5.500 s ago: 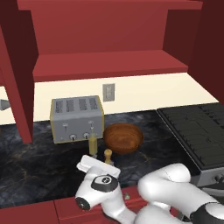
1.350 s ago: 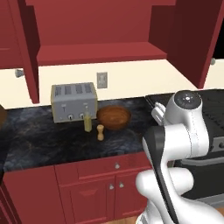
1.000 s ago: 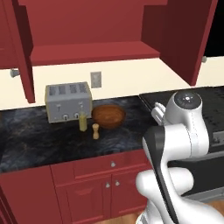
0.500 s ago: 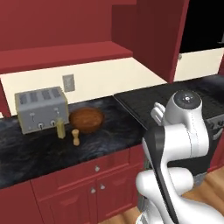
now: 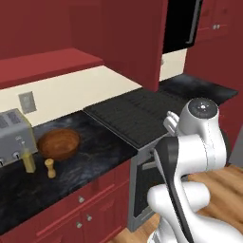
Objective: Retrieve the bottle and the shaker from the cabinet and place them next to the mixing bowl on the counter. Then add garlic from the fridge to the mixing bowl.
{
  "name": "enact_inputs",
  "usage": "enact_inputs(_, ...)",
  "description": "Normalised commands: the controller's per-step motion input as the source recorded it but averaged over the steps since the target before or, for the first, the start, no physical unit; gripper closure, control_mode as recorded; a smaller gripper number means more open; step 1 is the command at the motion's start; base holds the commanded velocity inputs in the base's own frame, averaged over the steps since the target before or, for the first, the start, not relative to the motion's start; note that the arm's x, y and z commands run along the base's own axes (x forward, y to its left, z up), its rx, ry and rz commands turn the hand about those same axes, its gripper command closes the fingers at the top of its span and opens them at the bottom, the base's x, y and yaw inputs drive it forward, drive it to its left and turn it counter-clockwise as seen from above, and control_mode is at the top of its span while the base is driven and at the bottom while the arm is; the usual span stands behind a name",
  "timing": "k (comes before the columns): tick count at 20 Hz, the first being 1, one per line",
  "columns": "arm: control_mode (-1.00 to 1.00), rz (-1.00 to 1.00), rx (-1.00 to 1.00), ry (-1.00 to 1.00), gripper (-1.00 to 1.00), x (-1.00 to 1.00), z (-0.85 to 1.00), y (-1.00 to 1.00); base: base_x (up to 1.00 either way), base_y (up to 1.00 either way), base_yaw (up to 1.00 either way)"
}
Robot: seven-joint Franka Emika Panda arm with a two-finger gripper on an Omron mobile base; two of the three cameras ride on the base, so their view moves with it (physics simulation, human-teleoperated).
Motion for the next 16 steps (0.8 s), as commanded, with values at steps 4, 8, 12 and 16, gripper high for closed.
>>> enact_inputs(4, 1.0, 0.0, 0.0, 0.0, -1.0, 0.0, 0.0, 0.0, -0.14, -0.05, -0.47)
enact_inputs(8, 1.0, 0.0, 0.0, 0.0, -1.0, 0.0, 0.0, 0.0, -0.14, -0.14, -0.47)
enact_inputs(12, 1.0, 0.0, 0.0, 0.0, -1.0, 0.0, 0.0, 0.0, -0.11, -0.13, -0.48)
enact_inputs(16, 1.0, 0.0, 0.0, 0.0, -1.0, 0.0, 0.0, 0.0, -0.11, -0.31, -0.41)
